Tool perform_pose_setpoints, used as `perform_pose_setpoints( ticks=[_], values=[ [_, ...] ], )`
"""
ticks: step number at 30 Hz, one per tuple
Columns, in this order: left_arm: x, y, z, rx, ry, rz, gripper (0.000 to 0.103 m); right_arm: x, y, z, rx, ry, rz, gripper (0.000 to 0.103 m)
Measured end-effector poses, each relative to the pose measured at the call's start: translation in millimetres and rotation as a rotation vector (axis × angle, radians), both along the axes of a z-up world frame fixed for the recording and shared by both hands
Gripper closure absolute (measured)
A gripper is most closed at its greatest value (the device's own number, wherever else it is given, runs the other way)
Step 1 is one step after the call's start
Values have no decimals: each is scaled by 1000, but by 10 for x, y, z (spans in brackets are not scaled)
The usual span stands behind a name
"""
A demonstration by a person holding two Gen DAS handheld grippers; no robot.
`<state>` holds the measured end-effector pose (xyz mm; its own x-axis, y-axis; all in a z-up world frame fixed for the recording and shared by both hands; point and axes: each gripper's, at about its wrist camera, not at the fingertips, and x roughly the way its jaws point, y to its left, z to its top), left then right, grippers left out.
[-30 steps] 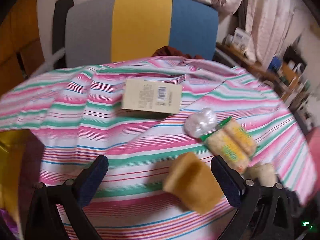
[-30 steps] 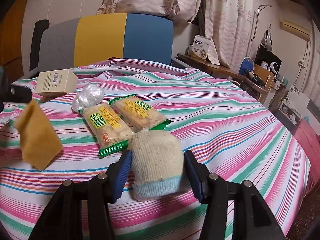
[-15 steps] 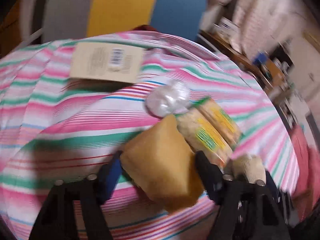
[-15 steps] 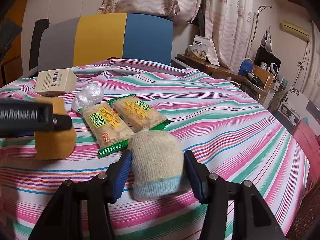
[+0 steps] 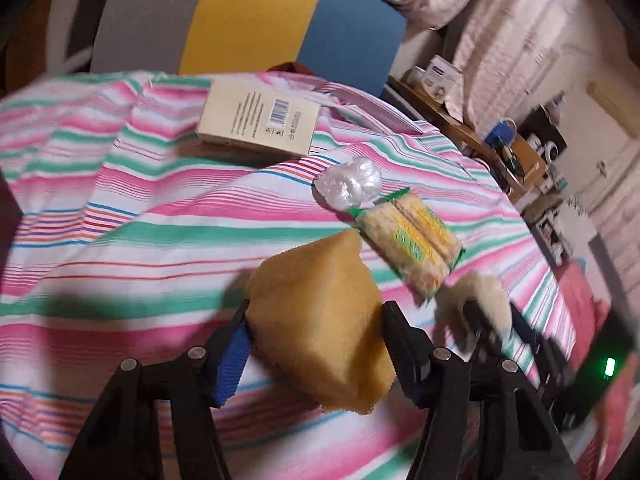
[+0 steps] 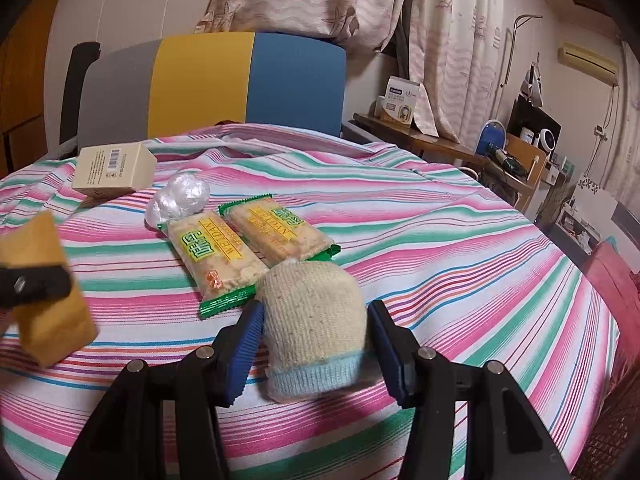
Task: Organize objects
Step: 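Grasp a yellow sponge with the left tool while the right tool holds the knit roll, then carry the yellow sponge into the gold tray and open the left tool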
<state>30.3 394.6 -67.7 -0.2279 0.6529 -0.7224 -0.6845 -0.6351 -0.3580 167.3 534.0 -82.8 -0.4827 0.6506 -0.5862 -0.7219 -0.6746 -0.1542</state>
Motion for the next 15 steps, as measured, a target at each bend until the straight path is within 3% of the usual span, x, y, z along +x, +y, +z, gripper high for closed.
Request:
perform_pose_setpoints(
  ticks=[8,15],
  values=[
    [341,-447,174,12,132,-68,40,21,-124,73,25,55,90,49],
    [336,-870,366,65,140,-47,40,-82,-279,77,47,42,211,49]
  ],
)
